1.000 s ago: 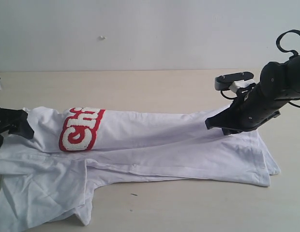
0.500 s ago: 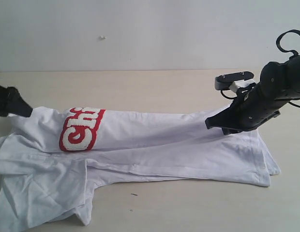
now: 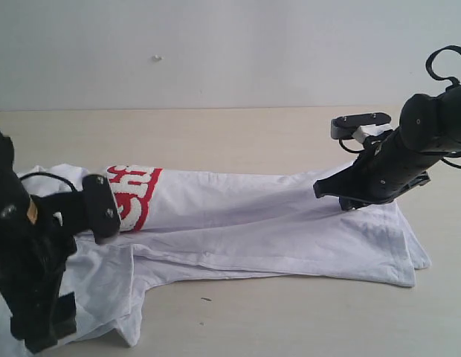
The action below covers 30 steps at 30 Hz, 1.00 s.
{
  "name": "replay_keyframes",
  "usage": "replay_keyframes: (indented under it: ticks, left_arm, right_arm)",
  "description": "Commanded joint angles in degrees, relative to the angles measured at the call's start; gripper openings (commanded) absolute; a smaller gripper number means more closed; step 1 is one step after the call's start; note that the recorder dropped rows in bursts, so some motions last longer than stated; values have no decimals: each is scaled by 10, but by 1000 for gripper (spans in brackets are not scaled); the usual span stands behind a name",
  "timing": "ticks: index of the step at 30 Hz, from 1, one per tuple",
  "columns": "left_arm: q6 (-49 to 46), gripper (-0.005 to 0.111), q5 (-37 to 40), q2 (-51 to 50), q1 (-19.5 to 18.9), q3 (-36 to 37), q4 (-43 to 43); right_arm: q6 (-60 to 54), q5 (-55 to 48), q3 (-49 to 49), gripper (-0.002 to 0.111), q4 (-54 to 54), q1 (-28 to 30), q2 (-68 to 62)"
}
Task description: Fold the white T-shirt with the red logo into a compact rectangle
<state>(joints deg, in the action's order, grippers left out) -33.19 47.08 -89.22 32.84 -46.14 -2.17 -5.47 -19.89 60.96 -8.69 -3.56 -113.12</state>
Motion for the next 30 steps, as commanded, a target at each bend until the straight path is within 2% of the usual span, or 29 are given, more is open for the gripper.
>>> replay_keyframes:
  ticks: [1,4,5,6,8,9,12,16,18,20,23,30]
  left_arm:
    - [69,74,-25,7,76,41,-30]
    - [84,74,-71,5,106,81,-52]
    - [120,74,-101,5,108,98,-94]
    - [189,74,-124,5,106,109,-163]
    - [352,74,-116,5,103,112,-321]
    - [399,74,-123,5,103,112,-359]
    - [392,74,-172,5,106,120,-314]
    - [391,74,-109,14,134,120,-292]
    - [348,74,-98,20,148,120,-222]
    - [254,74,-127,15,151,122,-152]
    - [261,74,-162,-7,149,129,-171]
    - [344,74,-164,-64,121,126,-276]
  right_arm:
    - [-7,-2,1,22,-8,3,4]
    - [-7,-1,1,22,-8,3,4]
    - [-7,-1,1,22,-8,3,4]
    - [-7,-1,1,22,-8,3,4]
    - [-7,-5,1,22,-8,3,4]
    - [-7,-6,1,22,-8,3,4]
    - [-8,-5,0,22,-8,3,4]
    - [-8,-4,0,22,-8,3,4]
    - [-8,-2,0,22,-9,3,4]
    - [-8,-1,0,22,-9,3,4]
    - [-8,-2,0,22,-10,3,4]
    - [-8,-7,0,22,-10,3,4]
